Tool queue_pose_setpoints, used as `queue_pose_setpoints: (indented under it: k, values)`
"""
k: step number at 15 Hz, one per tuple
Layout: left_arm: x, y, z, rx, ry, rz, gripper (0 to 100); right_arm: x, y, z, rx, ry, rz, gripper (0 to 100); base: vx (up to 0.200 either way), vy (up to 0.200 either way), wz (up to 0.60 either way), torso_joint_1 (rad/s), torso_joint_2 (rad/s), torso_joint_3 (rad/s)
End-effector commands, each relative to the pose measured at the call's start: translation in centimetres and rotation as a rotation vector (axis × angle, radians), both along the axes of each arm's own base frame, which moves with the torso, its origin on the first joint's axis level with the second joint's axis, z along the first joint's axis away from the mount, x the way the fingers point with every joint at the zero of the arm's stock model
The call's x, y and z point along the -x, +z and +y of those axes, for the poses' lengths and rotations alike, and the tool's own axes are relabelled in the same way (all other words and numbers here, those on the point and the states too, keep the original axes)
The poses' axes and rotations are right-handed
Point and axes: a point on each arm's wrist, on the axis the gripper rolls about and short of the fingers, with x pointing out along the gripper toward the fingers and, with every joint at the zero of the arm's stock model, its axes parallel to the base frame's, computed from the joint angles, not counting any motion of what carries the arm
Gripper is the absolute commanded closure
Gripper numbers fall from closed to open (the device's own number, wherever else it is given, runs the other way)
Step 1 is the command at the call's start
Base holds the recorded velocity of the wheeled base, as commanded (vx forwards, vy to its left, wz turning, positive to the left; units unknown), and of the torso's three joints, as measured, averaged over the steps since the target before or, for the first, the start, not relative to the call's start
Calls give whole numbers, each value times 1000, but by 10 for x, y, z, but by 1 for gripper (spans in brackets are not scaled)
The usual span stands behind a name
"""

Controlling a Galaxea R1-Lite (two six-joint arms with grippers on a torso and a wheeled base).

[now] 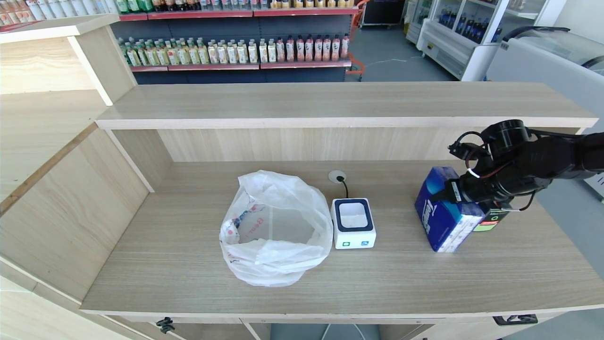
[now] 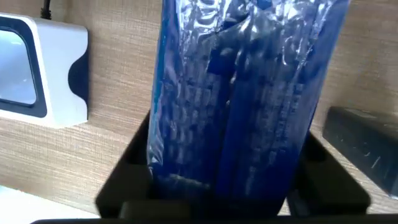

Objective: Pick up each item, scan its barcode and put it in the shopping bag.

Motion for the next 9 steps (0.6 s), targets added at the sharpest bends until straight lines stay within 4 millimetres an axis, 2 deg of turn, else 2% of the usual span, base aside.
queue_pose_setpoints:
  k: [1,4,6,9]
  values:
    - [0,0,0,0,0,-1,0,2,-4,-2,-1,-5,17,100,0,0,0,0,0,0]
    - [0,0,0,0,0,-1,0,10,-8,-4,3,-13,42,100,0,0,0,0,0,0]
    - [0,0,0,0,0,-1,0,24,1,-1,57,6,20,100,0,0,0,0,0,0]
    - [0,0,0,0,0,-1,0,68,41,18,71,117,-251,100,0,0,0,0,0,0]
